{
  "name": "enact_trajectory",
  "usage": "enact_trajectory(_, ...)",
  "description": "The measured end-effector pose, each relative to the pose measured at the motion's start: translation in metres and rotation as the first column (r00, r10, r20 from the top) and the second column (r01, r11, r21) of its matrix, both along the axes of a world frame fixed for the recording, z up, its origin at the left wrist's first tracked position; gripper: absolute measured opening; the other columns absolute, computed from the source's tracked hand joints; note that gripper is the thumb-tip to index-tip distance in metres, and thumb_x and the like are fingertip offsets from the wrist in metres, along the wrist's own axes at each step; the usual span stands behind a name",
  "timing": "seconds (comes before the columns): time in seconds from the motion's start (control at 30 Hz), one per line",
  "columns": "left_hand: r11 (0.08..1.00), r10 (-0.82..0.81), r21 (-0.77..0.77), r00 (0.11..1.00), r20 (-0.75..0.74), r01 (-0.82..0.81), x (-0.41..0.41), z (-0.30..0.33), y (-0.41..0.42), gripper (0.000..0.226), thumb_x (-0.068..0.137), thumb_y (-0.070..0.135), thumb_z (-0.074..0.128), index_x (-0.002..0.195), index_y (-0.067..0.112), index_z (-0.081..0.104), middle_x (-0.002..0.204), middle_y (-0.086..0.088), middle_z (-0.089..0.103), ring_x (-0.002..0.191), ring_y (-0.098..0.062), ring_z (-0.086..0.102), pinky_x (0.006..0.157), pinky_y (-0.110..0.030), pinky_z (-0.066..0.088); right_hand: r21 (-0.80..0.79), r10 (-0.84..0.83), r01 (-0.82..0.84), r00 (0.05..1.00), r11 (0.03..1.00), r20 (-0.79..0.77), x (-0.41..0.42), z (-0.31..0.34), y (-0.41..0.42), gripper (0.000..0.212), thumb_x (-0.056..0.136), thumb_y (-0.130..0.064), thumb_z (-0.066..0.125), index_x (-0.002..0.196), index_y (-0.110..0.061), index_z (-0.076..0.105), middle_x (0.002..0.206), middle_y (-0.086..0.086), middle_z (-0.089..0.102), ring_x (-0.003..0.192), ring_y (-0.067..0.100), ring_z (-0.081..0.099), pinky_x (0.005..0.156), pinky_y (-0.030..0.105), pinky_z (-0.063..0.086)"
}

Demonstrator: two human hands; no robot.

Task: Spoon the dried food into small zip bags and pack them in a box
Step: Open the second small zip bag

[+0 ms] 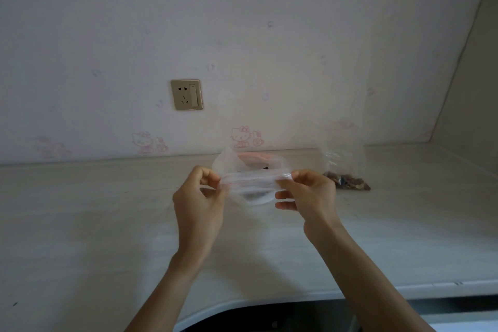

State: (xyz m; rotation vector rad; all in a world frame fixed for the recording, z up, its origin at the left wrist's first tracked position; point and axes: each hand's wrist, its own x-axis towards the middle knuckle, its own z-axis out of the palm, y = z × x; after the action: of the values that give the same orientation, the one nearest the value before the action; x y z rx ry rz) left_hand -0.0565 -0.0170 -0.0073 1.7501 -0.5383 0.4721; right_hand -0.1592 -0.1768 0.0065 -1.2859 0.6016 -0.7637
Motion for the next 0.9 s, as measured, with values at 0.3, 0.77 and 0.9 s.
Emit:
enact_trajectory(0.3,0.776,-0.594,-0.595,0.564,-0.574,0.211,-0.001,0.011,0.007,0.015,0.078,0.004,0.080,0.092,0.005,0.077,0.089,-0.019,0.080,0.076,-0.018,0.079,0.063,-0.025,0.063,0.406,0.211,-0.279,0.956,0.871,0.203,-0.003,-0.005,-0.004,0.005,0.091,0.009,0.066,0.093,0.005,0.069,0.079,0.016,0.070,0.067,0.021,0.068,0.064,0.029,0.063)
enact_trajectory(0.77,0.657,-0.751,-0.691,0.340,-0.566,0.301,-0.007,0.023,-0.001,0.011,0.077,0.025,0.068,0.070,0.018,0.071,0.064,0.005,0.053,0.061,-0.011,0.055,0.069,-0.031,0.045,0.399,0.420,-0.529,0.845,0.749,0.331,-0.001,0.008,0.003,0.022,0.093,-0.010,0.047,0.073,-0.010,0.055,0.063,0.005,0.046,0.058,0.018,0.053,0.072,0.034,0.049)
enact_trajectory(0.9,0.602,-0.798,-0.769,0.183,-0.574,0.216,-0.005,0.028,0.005,0.011,0.076,0.020,0.063,0.067,0.014,0.064,0.065,0.001,0.060,0.060,-0.015,0.060,0.071,-0.033,0.043,0.479,0.380,-0.560,0.822,0.676,0.424,-0.002,0.003,0.003,0.021,0.084,-0.012,0.050,0.093,-0.002,0.065,0.078,0.014,0.063,0.072,0.024,0.061,0.077,0.036,0.051)
